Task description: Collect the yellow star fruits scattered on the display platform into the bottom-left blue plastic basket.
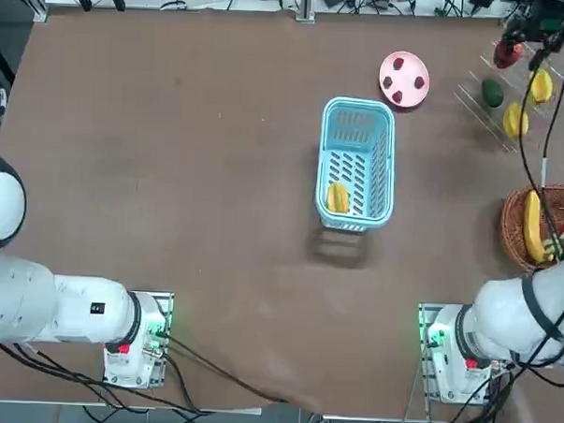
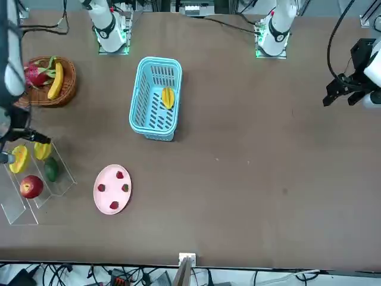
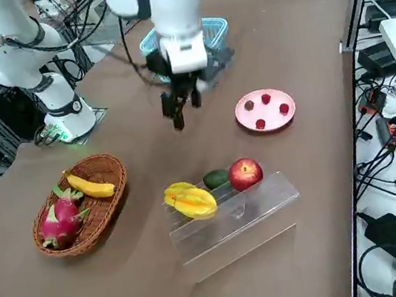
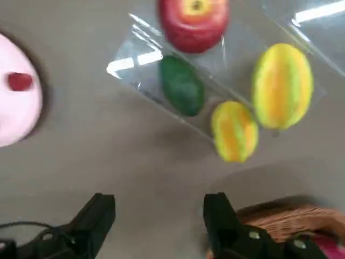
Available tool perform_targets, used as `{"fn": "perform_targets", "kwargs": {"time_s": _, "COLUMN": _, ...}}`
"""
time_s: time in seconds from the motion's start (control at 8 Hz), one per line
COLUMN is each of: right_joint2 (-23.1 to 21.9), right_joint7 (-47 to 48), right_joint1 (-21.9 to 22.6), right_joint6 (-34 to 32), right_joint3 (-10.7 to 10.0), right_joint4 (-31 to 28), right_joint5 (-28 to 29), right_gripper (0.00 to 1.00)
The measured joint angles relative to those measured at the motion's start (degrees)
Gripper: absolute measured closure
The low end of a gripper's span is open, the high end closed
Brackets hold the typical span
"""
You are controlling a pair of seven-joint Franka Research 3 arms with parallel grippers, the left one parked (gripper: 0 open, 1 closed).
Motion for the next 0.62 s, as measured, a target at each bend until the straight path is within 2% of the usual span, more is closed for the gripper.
{"fn": "perform_targets", "kwargs": {"time_s": 0.38, "right_joint2": 5.70, "right_joint7": -15.50, "right_joint1": -8.13, "right_joint6": 0.49, "right_joint3": 0.00, "right_joint4": 4.80, "right_joint5": -0.09, "right_gripper": 0.01}}
{"fn": "perform_targets", "kwargs": {"time_s": 0.62, "right_joint2": 8.49, "right_joint7": -19.40, "right_joint1": -10.67, "right_joint6": 3.32, "right_joint3": 0.06, "right_joint4": 8.01, "right_joint5": -0.09, "right_gripper": 0.01}}
